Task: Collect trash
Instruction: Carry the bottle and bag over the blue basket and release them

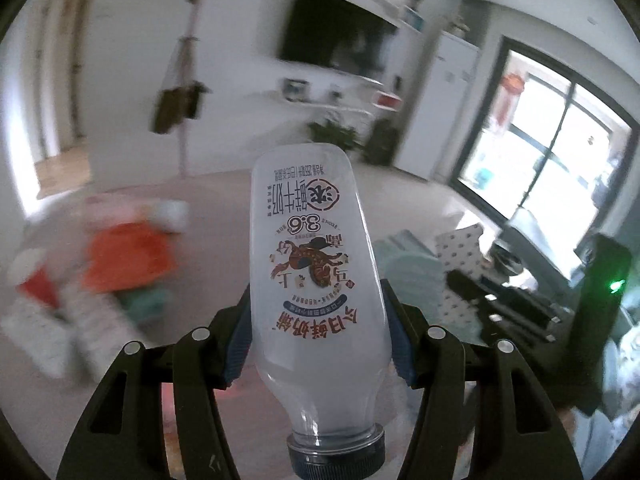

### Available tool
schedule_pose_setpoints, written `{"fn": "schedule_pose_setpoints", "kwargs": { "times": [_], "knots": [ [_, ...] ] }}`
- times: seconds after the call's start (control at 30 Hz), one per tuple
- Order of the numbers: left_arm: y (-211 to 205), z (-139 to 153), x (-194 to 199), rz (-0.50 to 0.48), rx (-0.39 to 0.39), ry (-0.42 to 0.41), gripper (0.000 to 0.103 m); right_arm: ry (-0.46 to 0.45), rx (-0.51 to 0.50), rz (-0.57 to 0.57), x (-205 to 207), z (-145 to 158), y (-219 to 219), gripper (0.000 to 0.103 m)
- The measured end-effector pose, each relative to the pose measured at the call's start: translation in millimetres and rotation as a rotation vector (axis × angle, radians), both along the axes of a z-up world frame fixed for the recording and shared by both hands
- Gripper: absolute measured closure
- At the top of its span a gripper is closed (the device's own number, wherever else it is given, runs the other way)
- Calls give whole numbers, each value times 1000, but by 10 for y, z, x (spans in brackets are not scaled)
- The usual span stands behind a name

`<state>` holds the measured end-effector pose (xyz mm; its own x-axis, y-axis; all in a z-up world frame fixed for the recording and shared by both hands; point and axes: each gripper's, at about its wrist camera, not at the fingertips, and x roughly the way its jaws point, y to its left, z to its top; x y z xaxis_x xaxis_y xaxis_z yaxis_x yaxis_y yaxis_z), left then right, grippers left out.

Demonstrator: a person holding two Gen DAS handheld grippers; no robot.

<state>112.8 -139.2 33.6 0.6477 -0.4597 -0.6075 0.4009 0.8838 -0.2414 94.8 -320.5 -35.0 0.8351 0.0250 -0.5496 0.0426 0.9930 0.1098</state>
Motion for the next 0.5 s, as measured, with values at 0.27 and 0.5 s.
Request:
{"fn": "schedule_pose_setpoints", "kwargs": {
  "times": [0.27,0.5],
  "knots": [
    [-1015,-455,470,-152,-40,144,47,158,111,-239,82,-568,-917,85],
    [-1480,-1010,811,-200,-38,315,47,289,169,-324,206,-963,-1272,84]
  ]
}}
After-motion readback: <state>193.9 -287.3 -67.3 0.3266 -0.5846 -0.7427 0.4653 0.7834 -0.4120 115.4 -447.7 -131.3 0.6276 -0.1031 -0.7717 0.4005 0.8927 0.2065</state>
